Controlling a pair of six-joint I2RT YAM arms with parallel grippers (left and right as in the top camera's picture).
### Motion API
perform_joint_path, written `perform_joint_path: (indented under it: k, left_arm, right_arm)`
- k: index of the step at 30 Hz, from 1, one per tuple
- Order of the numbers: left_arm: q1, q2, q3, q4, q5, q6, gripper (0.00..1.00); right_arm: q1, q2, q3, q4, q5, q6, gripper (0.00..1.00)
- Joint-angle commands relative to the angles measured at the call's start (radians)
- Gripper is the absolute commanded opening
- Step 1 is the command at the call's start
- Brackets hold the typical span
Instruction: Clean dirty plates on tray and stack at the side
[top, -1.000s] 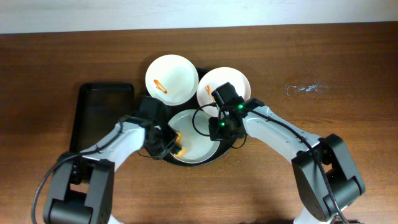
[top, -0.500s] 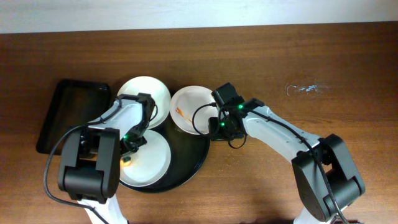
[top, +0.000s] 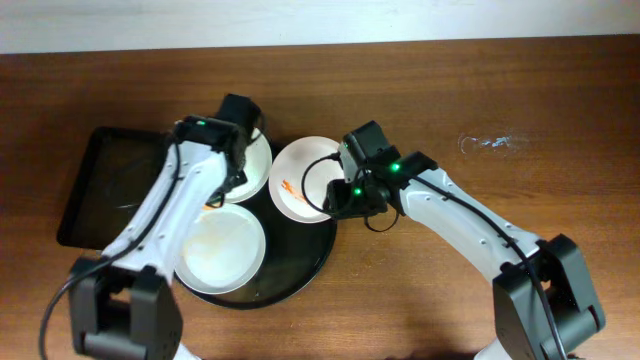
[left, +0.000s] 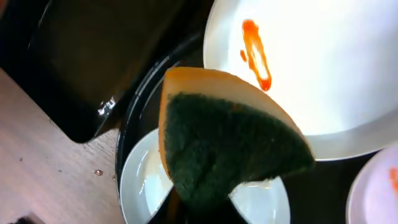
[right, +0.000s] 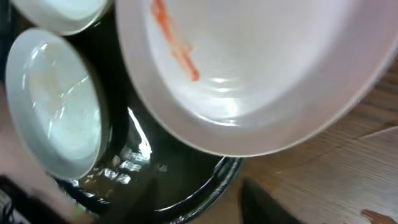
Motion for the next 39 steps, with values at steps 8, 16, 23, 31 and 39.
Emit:
perform_joint_path:
  k: [8, 16, 23, 31, 39]
  left_arm:
    - [0.315, -0.13, 0.023, 0.089, 0.631, 0.443, 0.2]
    - [0.55, -0.134, 0.023, 0.09, 0.903, 0.555, 0.35]
    - [0.597, -0.134, 0.023, 0.079, 0.887, 0.555, 0.38]
    - [0.597, -0.134, 0.023, 0.077, 0.887, 0.559, 0.37]
    - [0.597, -0.134, 0.023, 0.071, 0.888, 0.559, 0.38]
  right_arm:
    - [0.275, 0.019, 0.014, 0.004, 0.199, -0.014, 0.54]
    - [0.396, 0.092, 0.014, 0.184, 0.295, 0.112, 0.55]
    - [0.43, 0.208, 0.014, 0.37, 0.303, 0.151, 0.54]
    - [0.434, 0.264, 0.014, 0.427, 0.303, 0.151, 0.2]
    - [0.39, 0.198, 0.058, 0.372, 0.402, 0.107, 0.04]
